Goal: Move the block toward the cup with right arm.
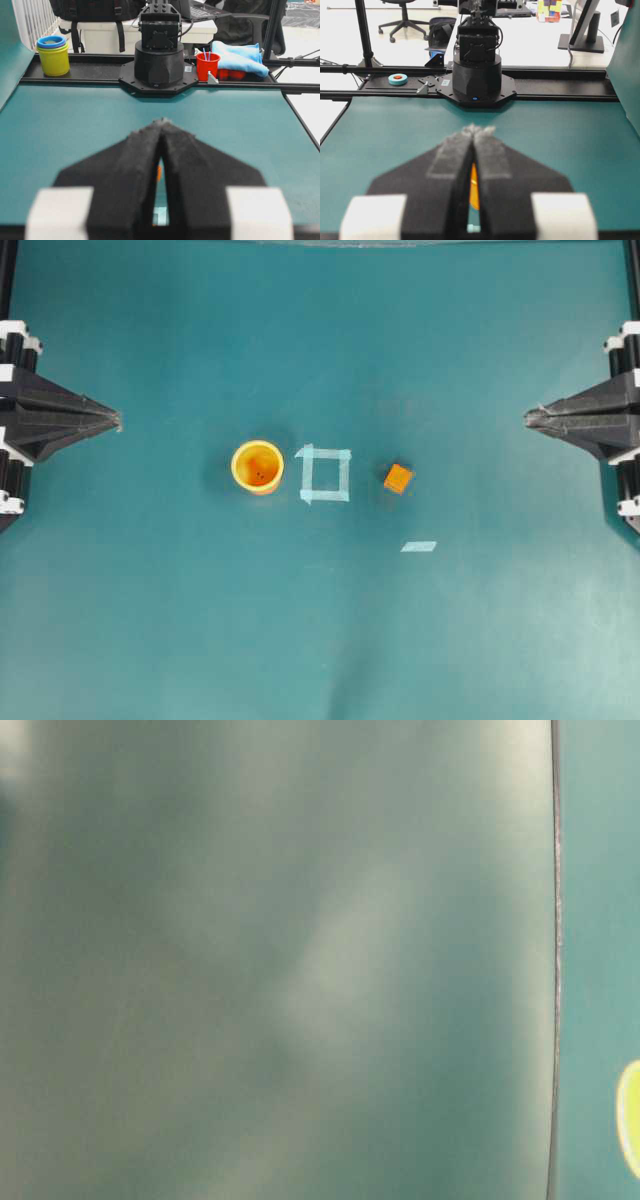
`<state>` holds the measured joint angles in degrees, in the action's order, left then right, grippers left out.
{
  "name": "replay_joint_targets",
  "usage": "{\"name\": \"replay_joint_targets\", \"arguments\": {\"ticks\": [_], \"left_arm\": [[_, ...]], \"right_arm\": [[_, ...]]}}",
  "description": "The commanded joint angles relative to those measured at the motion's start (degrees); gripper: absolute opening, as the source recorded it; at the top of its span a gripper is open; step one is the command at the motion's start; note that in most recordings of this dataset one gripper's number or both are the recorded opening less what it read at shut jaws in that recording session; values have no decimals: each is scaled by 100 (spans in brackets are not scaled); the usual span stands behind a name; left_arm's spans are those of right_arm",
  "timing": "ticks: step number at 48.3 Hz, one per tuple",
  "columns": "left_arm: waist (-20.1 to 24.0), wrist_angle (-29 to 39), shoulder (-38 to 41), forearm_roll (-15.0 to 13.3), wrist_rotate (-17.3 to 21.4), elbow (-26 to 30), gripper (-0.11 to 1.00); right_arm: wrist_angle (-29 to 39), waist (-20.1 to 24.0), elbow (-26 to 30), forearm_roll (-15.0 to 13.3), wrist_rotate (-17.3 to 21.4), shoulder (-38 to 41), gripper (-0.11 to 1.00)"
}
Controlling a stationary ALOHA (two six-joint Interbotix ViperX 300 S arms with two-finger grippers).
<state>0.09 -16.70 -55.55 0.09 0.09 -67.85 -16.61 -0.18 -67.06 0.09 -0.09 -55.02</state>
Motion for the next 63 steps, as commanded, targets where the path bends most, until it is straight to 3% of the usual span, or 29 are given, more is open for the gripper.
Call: {"name": "replay_joint_targets", "arguments": {"ticks": [1, 4, 31, 35, 48, 56, 63], "left_arm": [[-9, 132, 62, 53, 18, 193, -1], [-9, 176, 62, 70, 26, 246, 4], [70, 343, 167, 88, 18, 281, 2], [70, 343, 167, 88, 18, 290, 2], [70, 343, 167, 88, 18, 290, 2], [70, 343, 167, 88, 18, 290, 2], [62, 343, 167, 88, 18, 290, 2]], "right_arm": [[-26, 26, 105, 9, 44, 44, 0], [70, 18, 176, 53, 53, 97, 0], [220, -18, 396, 70, 18, 431, 1], [246, -18, 396, 62, 9, 431, 9], [246, -18, 404, 70, 26, 475, 48], [229, -26, 404, 105, 62, 650, 57], [97, -44, 413, 185, 62, 923, 58]]}}
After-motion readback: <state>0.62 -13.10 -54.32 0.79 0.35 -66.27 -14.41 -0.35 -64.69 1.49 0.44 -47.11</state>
